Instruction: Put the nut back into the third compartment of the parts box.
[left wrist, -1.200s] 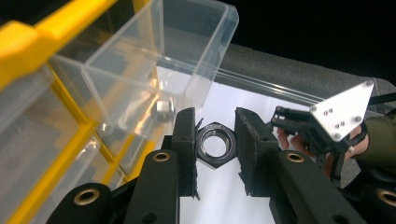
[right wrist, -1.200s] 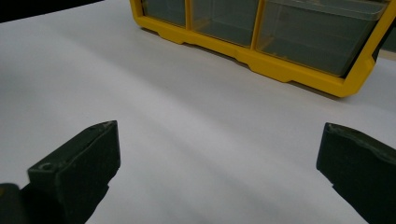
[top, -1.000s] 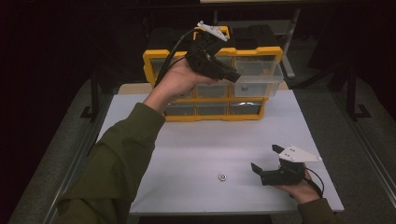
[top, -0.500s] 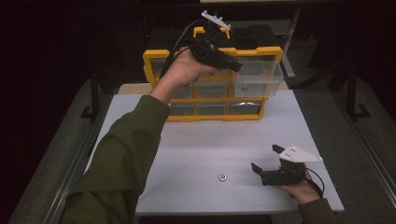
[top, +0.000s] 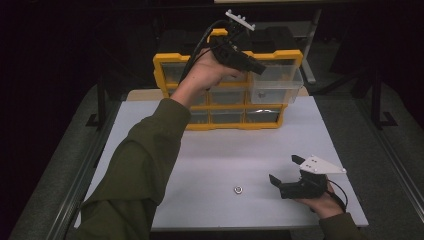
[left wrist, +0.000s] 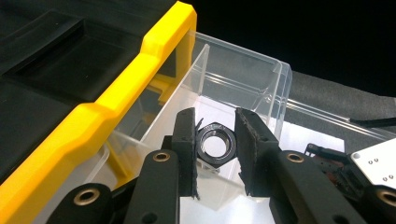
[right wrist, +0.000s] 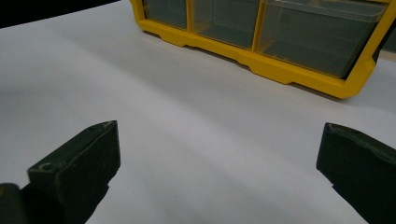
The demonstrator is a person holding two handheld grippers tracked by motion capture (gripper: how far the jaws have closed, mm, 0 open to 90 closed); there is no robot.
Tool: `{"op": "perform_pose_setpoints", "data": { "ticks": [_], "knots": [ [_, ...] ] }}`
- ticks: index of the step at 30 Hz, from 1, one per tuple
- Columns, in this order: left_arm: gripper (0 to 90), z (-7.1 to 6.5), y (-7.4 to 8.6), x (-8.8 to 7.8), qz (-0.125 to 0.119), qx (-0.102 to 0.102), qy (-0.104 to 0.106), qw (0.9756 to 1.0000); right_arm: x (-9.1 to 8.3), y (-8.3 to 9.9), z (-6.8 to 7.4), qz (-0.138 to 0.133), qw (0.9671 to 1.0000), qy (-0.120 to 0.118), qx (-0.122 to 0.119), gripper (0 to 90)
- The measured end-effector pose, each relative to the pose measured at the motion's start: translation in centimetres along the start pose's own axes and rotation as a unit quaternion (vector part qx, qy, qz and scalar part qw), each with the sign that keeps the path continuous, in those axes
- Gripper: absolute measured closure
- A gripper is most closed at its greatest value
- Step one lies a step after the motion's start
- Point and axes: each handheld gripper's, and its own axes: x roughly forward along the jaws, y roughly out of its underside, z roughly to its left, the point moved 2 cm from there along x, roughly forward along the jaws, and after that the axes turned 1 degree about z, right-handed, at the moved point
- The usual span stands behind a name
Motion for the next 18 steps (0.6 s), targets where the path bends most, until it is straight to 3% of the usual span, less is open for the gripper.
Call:
{"op": "perform_pose_setpoints", "data": {
  "ticks": [11,18],
  "knots": [
    [70.4,-0.25,0.05,0.96,0.012,0.003,-0.002,0.9999,-0.04,-0.01,0.02,0.0,1.0,-0.001,0.001,0.0],
    [64.5,-0.19,-0.02,0.81,-0.002,-0.006,-0.004,1.0,-0.02,-0.02,0.0,-0.001,1.0,-0.001,0.0,0.0]
  ]
}}
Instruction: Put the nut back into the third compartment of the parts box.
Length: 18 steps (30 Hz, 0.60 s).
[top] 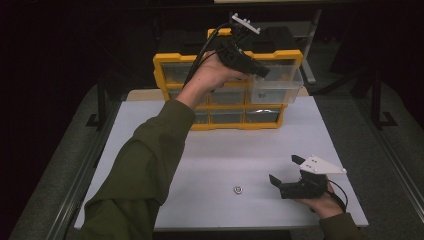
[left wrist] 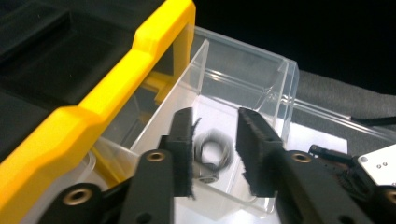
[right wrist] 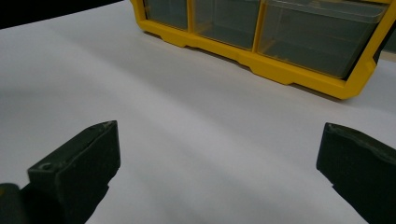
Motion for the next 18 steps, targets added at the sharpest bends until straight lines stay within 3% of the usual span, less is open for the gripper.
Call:
{"op": "perform_pose_setpoints", "data": {
  "ticks": [9,18],
  "knots": [
    [50.8,0.0,0.2,-1.6,-0.015,0.001,0.003,0.9999,0.0,0.0,0.0,0.001,1.0,0.0,0.0,0.0],
    [37.5,-0.4,1.5,-2.8,-0.009,0.002,0.016,0.9998,0.0,0.0,0.0,0.002,1.0,0.001,-0.001,0.0]
  ]
}}
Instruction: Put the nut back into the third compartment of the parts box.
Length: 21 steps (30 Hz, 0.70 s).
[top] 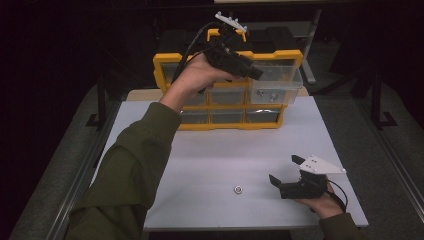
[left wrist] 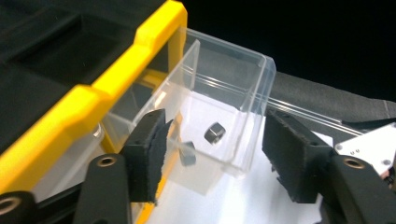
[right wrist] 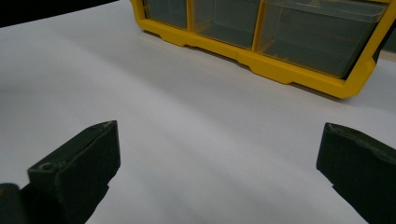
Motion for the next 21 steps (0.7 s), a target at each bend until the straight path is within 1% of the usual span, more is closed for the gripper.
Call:
{"op": "perform_pose_setpoints", "data": {
  "ticks": [1,3,4,6,8,10,13,16,19,20,21],
  "knots": [
    [35.9,0.0,0.2,-0.1,0.002,0.003,-0.001,1.0,0.0,0.0,0.0,0.0,1.0,0.0,0.0,0.0],
    [33.4,-0.1,0.5,-0.2,-0.003,0.002,-0.002,1.0,0.0,0.0,0.0,0.002,1.0,-0.001,0.002,0.0],
    [32.0,-0.1,0.7,-0.3,-0.003,0.006,-0.004,1.0,0.0,0.0,0.0,0.002,1.0,-0.001,0.002,0.0],
    [28.8,-0.1,1.0,-0.4,-0.003,0.003,-0.006,1.0,0.1,0.0,0.0,0.003,1.0,-0.001,0.002,0.0],
    [25.4,-0.1,1.4,-0.4,0.004,0.01,-0.007,0.9999,0.1,0.0,0.0,0.003,1.0,-0.001,0.001,0.0],
    [22.2,-0.2,1.8,-0.5,0.005,0.017,-0.01,0.9998,0.1,0.1,0.0,0.002,1.0,0.0,0.001,0.0],
    [17.9,-0.3,2.3,-0.4,0.005,0.016,-0.014,0.9998,0.1,0.1,0.0,0.003,1.0,0.0,0.001,0.0],
    [14.5,-0.5,3.0,-0.3,0.008,0.019,-0.011,0.9997,0.1,0.1,0.0,0.003,1.0,0.0,-0.001,0.0],
    [13.3,-0.6,3.8,0.0,0.016,0.021,-0.008,0.9996,0.1,0.1,0.0,0.003,1.0,0.0,0.0,0.0],
    [13.0,-0.6,3.8,0.0,0.016,0.021,-0.008,0.9996,0.1,0.1,0.0,0.003,1.0,0.0,0.0,0.0],
    [13.0,-0.7,4.4,0.1,0.02,0.027,-0.008,0.9994,0.1,0.1,0.0,0.003,1.0,0.0,0.0,0.0]
  ]
}}
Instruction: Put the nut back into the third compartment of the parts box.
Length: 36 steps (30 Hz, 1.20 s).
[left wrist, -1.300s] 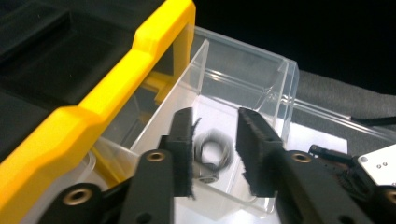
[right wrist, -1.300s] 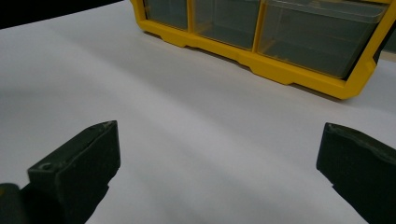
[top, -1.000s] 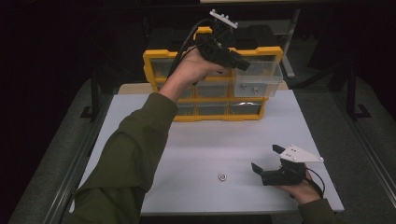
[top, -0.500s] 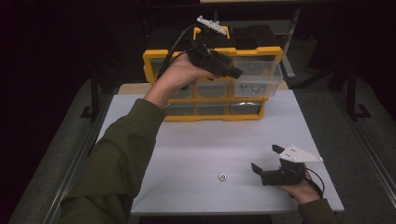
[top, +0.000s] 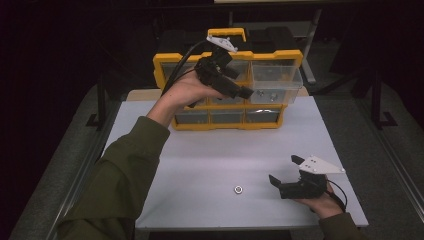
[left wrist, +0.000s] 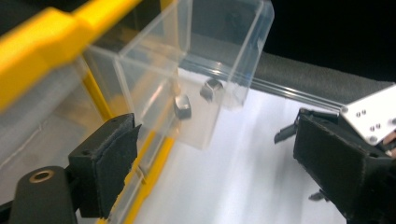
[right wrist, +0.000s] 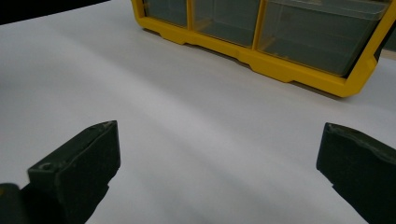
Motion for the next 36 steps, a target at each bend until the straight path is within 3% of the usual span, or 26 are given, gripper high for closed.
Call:
{"op": "perform_pose_setpoints", "data": {
  "ticks": [10,29,36],
  "knots": [
    [2.4,-0.7,3.1,1.4,0.01,-0.01,0.003,0.9999,0.0,0.0,0.0,0.001,1.0,0.0,-0.001,0.0],
    [2.2,-2.8,8.5,3.3,-0.001,-0.011,-0.012,0.9999,0.1,0.0,0.0,0.003,1.0,0.002,-0.004,0.0],
    [0.0,-3.8,10.3,4.2,0.01,-0.002,-0.014,0.9999,0.1,0.0,0.1,0.004,1.0,0.002,-0.004,0.0]
  ]
}}
